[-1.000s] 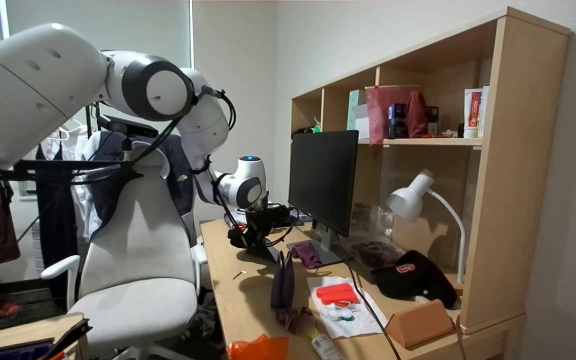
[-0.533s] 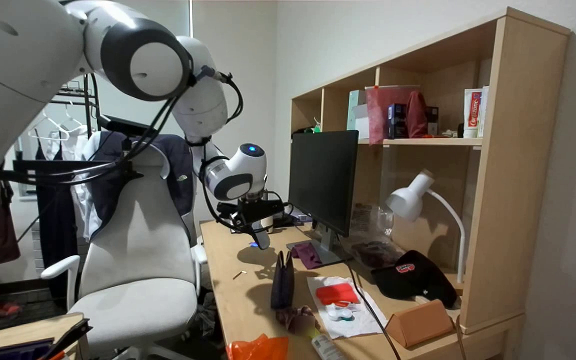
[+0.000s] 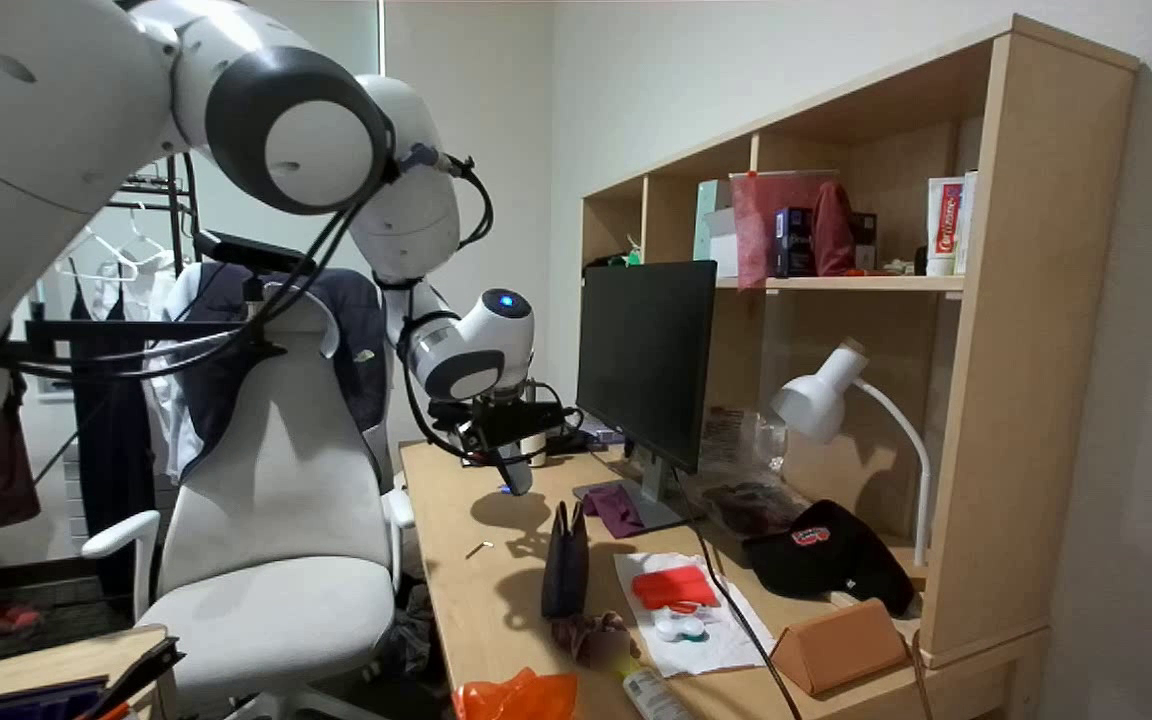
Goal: Place the black hat on the other black hat
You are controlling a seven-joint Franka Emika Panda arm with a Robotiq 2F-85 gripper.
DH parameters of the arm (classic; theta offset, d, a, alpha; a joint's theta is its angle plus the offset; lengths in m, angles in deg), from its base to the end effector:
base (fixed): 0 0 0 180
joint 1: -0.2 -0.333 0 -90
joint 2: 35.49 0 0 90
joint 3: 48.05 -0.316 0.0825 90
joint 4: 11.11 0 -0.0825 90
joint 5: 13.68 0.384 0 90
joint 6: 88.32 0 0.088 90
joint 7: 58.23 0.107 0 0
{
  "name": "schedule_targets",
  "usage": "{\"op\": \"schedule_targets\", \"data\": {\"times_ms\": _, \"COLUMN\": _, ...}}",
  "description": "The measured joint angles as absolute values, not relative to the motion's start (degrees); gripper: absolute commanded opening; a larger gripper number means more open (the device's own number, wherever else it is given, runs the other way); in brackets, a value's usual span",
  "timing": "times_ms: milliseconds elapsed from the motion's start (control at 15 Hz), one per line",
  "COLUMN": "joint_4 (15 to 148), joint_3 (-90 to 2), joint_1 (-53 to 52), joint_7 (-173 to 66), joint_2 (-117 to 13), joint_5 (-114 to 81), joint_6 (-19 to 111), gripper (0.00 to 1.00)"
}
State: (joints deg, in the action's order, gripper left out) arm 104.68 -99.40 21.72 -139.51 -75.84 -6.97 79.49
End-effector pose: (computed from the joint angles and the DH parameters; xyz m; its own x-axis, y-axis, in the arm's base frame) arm 0.5781 0.2728 0.2581 -0.0746 0.7970 0.5994 0.9775 -0.0606 0.2022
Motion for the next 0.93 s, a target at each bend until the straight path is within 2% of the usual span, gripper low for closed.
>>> {"op": "schedule_targets", "data": {"times_ms": 267, "joint_4": 106.1, "joint_3": -110.6, "joint_1": 34.3, "joint_7": -138.6, "joint_2": -79.3, "joint_5": -5.6, "joint_6": 80.4, "gripper": 0.09}}
{"op": "schedule_targets", "data": {"times_ms": 667, "joint_4": 119.9, "joint_3": -116.6, "joint_1": 50.1, "joint_7": -126.5, "joint_2": -73.4, "joint_5": -5.9, "joint_6": 93.8, "gripper": 0.09}}
{"op": "schedule_targets", "data": {"times_ms": 933, "joint_4": 129.8, "joint_3": -119.1, "joint_1": 56.6, "joint_7": -112.3, "joint_2": -65.4, "joint_5": -8.6, "joint_6": 103.1, "gripper": 0.10}}
